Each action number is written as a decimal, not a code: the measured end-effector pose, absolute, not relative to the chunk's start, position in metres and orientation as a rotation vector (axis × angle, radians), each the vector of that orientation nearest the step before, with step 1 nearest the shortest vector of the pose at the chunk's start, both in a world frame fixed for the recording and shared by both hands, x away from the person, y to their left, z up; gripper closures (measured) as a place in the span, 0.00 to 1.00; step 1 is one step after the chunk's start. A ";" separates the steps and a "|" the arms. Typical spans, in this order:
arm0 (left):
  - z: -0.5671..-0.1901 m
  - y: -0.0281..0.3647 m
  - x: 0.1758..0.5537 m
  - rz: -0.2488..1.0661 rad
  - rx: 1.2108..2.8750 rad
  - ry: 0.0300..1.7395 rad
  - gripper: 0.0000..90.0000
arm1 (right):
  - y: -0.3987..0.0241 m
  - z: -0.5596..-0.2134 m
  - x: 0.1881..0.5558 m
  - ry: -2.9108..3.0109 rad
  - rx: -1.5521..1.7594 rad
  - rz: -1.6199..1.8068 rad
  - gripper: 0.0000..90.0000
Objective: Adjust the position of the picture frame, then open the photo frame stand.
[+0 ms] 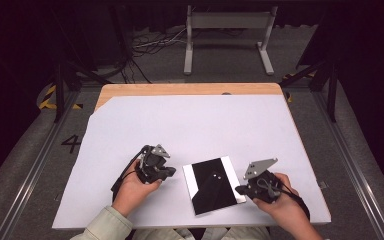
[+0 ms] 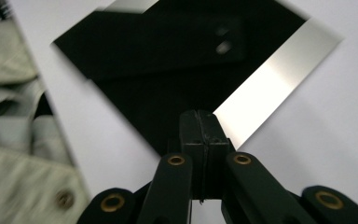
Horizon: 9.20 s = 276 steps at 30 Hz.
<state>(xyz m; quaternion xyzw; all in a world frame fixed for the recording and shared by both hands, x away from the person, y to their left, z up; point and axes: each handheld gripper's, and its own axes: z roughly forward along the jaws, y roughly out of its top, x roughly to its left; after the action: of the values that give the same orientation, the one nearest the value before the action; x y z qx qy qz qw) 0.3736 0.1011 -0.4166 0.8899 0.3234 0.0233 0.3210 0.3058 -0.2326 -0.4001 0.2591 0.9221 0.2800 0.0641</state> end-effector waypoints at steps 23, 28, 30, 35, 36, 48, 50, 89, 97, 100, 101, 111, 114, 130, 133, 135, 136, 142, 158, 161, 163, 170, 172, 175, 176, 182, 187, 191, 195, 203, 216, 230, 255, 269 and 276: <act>-0.416 0.103 0.375 0.060 2.330 0.852 0.99 | -0.228 -0.421 0.300 2.811 0.719 0.669 1.00; -0.417 0.105 0.377 0.086 2.329 0.871 0.99 | -0.226 -0.421 0.314 2.773 0.730 0.662 1.00; -0.418 0.106 0.380 0.093 2.316 0.888 0.99 | -0.224 -0.421 0.322 2.755 0.748 0.660 1.00; -0.421 0.108 0.388 0.125 2.309 0.922 0.99 | -0.220 -0.422 0.345 2.725 0.786 0.672 1.00; -0.421 0.109 0.389 0.142 2.305 0.931 1.00 | -0.219 -0.422 0.348 2.718 0.795 0.675 1.00; -0.432 0.118 0.407 0.173 2.286 1.026 1.00 | -0.215 -0.422 0.379 2.626 0.882 0.745 1.00; -0.434 0.114 0.407 0.169 2.312 1.013 1.00 | -0.219 -0.418 0.376 2.613 0.892 0.764 1.00; -0.431 0.027 0.334 -0.106 2.476 0.600 1.00 | -0.278 -0.395 0.373 2.468 1.114 0.878 1.00; -0.430 0.030 0.338 -0.079 2.457 0.600 0.98 | -0.283 -0.391 0.371 2.459 1.111 0.898 1.00; -0.422 0.040 0.340 -0.036 2.436 0.631 0.96 | -0.284 -0.388 0.367 2.460 1.098 0.912 1.00; -0.418 0.047 0.341 -0.026 2.418 0.645 0.95 | -0.285 -0.387 0.367 2.462 1.098 0.916 1.00; -0.393 0.093 0.356 0.090 2.306 0.746 0.88 | -0.291 -0.379 0.351 2.520 1.078 0.919 0.91; -0.390 0.103 0.359 0.131 2.305 0.778 0.85 | -0.294 -0.377 0.346 2.535 1.081 0.893 0.84; -0.390 0.123 0.370 0.125 2.258 0.841 0.82 | -0.289 -0.386 0.335 2.695 1.022 0.707 0.77; -0.390 0.122 0.369 0.122 2.262 0.837 0.82 | -0.287 -0.390 0.334 2.727 1.017 0.661 0.77; -0.390 0.122 0.369 0.123 2.262 0.835 0.82 | -0.287 -0.392 0.333 2.744 1.011 0.650 0.77; -0.390 0.122 0.369 0.123 2.262 0.835 0.82 | -0.287 -0.392 0.333 2.744 1.011 0.650 0.77; -0.393 0.119 0.370 0.125 2.275 0.835 0.82 | -0.284 -0.400 0.327 2.805 0.992 0.608 0.77; -0.393 0.120 0.372 0.125 2.273 0.834 0.82 | -0.269 -0.411 0.319 2.898 0.922 0.532 0.83; -0.393 0.120 0.372 0.129 2.272 0.836 0.82 | -0.267 -0.411 0.318 2.901 0.907 0.516 0.89; -0.394 0.119 0.372 0.124 2.273 0.836 0.82 | -0.266 -0.411 0.318 2.900 0.902 0.510 0.90; -0.397 0.111 0.370 0.101 2.274 0.815 0.84 | -0.261 -0.409 0.315 2.880 0.879 0.461 0.96; -0.399 0.103 0.368 0.088 2.282 0.794 0.85 | -0.261 -0.409 0.315 2.881 0.878 0.464 0.97; -0.402 0.095 0.366 0.061 2.278 0.773 0.88 | -0.262 -0.408 0.315 2.878 0.880 0.473 0.97; -0.407 0.085 0.363 0.027 2.282 0.741 0.89 | -0.263 -0.407 0.315 2.878 0.882 0.481 0.98; -0.419 0.050 0.354 -0.040 2.331 0.641 0.94 | -0.265 -0.407 0.315 2.882 0.886 0.502 1.00; -0.432 0.024 0.348 -0.060 2.384 0.571 0.97 | -0.267 -0.405 0.314 2.876 0.897 0.533 1.00; -0.434 0.018 0.346 -0.046 2.387 0.555 0.98 | -0.270 -0.403 0.315 2.877 0.908 0.575 1.00; -0.433 0.015 0.342 0.017 2.411 0.524 1.00 | -0.271 -0.402 0.314 2.877 0.909 0.589 1.00; -0.432 0.013 0.340 0.022 2.423 0.511 1.00 | -0.275 -0.387 0.312 2.831 0.907 0.708 1.00; -0.433 0.013 0.341 0.013 2.422 0.515 1.00 | -0.272 -0.365 0.313 2.744 0.879 0.865 1.00; -0.432 0.013 0.341 0.011 2.422 0.519 1.00 | -0.265 -0.355 0.315 2.695 0.858 0.901 1.00; -0.423 0.031 0.344 0.057 2.393 0.588 0.95 | -0.287 -0.350 0.315 2.647 0.973 0.861 0.90; -0.410 0.059 0.351 0.091 2.346 0.676 0.91 | -0.284 -0.330 0.323 2.604 1.019 0.901 0.72; -0.404 0.073 0.355 0.098 2.321 0.699 0.88 | -0.279 -0.324 0.329 2.589 1.020 0.899 0.62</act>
<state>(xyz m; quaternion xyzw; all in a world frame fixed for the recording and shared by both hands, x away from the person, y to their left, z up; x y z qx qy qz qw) 0.3546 0.0729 -0.4043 0.8962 0.2700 0.0377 0.3501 0.3290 -0.2792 -0.3237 0.3468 0.8801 0.3055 0.1082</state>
